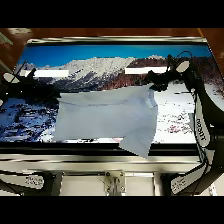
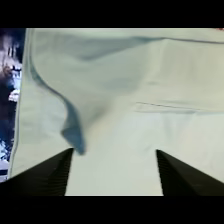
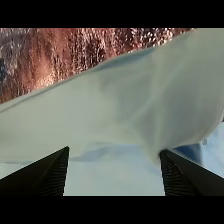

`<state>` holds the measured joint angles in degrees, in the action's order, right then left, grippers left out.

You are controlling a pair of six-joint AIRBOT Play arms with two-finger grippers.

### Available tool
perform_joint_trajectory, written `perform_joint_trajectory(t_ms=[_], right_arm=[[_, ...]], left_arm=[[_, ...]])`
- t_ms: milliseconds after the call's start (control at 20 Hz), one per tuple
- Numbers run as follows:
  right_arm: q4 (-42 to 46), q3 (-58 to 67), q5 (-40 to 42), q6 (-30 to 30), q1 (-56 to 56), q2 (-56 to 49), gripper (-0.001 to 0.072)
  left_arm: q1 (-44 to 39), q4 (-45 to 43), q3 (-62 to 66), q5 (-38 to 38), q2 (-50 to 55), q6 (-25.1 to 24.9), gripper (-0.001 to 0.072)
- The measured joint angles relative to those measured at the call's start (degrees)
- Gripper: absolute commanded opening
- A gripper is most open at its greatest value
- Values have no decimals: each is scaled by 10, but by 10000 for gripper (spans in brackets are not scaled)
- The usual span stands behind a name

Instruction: Fold the shirts.

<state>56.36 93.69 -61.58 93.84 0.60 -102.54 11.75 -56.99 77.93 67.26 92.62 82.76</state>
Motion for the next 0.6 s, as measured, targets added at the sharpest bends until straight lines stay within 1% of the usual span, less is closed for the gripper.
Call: perform_joint_trajectory(t_ms=[100,150,200,250,300,350,450,600], right_arm=[[-3,0,-24,-7,10,10,675],[8,0,-46,-14,20,20,607],[25,0,-79,-21,31,32,584],[49,0,-118,-27,43,42,584],[77,-2,-167,-34,59,53,586],[99,-9,-213,-42,77,65,587],[120,-41,-276,-56,114,93,587],[117,-120,-294,-70,158,143,587]], left_arm=[[12,-5,12,35,10,0,687],[24,-13,19,62,12,-4,686],[37,-25,24,90,12,-9,687],[53,-42,24,121,9,-14,687],[69,-54,17,143,2,-20,710],[87,-65,-2,163,-10,-27,714],[127,-71,-71,192,-38,-49,715],[190,-41,-202,194,-82,-99,714]])
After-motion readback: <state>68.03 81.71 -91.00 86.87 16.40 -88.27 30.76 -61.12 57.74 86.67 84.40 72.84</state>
